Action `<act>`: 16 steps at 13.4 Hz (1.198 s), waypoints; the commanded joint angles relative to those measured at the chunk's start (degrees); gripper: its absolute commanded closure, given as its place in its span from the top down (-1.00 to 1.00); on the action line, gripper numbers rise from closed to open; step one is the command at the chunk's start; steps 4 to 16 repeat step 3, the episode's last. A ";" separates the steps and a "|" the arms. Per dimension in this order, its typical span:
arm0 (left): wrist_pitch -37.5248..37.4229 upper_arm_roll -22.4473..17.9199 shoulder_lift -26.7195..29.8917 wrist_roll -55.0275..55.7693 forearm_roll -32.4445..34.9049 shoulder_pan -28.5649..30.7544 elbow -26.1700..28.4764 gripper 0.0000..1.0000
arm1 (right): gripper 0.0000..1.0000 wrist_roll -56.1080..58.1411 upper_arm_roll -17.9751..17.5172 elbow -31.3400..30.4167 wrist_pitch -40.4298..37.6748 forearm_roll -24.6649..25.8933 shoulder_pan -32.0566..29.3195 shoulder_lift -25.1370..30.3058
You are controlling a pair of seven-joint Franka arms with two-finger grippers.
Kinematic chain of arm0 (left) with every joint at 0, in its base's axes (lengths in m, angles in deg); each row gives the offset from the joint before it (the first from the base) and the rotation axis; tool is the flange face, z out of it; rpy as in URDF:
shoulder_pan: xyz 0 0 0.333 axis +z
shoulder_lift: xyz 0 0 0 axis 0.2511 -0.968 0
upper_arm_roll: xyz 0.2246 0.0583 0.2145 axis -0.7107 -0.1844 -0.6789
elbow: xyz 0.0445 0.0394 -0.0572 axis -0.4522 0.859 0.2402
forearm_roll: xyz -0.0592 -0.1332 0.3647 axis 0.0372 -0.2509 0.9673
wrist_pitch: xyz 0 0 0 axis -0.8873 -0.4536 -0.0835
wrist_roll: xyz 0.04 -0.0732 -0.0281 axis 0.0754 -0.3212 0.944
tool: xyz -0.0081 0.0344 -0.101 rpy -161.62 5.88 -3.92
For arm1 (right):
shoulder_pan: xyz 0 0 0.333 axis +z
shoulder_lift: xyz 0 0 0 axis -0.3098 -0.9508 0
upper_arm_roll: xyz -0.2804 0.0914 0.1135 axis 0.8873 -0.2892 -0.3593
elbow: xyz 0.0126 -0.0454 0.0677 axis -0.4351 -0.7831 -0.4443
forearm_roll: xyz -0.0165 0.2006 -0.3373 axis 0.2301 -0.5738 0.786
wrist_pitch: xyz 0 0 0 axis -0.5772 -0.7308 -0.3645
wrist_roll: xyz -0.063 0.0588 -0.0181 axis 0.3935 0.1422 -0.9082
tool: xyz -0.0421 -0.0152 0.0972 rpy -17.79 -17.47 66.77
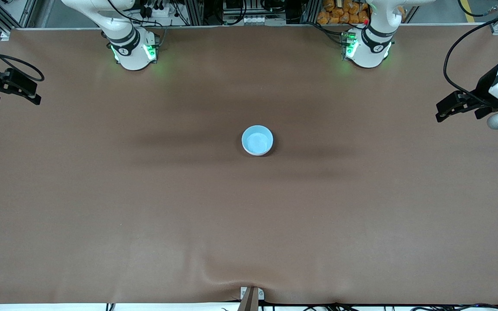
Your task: Stack pink and blue bowls on white bowl
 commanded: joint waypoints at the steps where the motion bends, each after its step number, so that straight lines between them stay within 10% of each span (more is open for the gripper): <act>1: -0.76 0.10 0.06 -1.34 -3.04 0.48 -0.99 1.00 | 1.00 -0.87 -0.10 0.31 -0.28 1.31 -0.10 0.58; 16: -0.76 0.10 0.15 -1.25 -3.40 0.57 -0.99 1.00 | 1.00 -0.87 -0.27 0.31 -0.28 1.39 -0.01 0.67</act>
